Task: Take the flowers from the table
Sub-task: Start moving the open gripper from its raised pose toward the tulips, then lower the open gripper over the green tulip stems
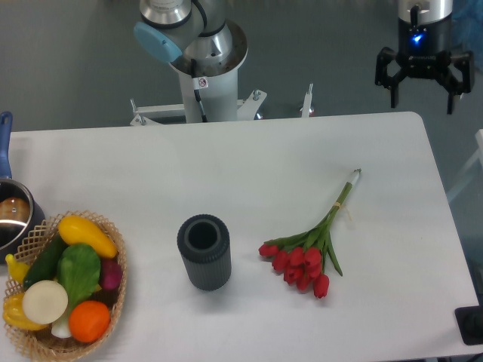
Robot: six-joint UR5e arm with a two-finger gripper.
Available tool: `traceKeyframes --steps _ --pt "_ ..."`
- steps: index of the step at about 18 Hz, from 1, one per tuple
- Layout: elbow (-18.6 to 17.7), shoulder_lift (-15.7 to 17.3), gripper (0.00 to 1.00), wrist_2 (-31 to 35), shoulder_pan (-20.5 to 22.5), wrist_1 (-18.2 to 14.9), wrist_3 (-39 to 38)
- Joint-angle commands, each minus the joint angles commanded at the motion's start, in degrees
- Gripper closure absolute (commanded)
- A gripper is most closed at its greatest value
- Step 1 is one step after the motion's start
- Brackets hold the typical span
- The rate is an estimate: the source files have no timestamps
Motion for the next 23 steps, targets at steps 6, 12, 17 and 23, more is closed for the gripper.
traceKeyframes --steps 6,12,17,23 --pt "-0.1 -0.5 0.00 -0.1 -0.1 0.1 0.3" --pt "-1.0 -3.1 0.00 -0.1 -0.4 0.1 -0.3" --pt "-4.8 -4.0 0.00 -0.1 -0.4 3.4 -2.7" --pt "-7.3 -8.0 0.00 -0.1 -1.1 3.8 -4.1"
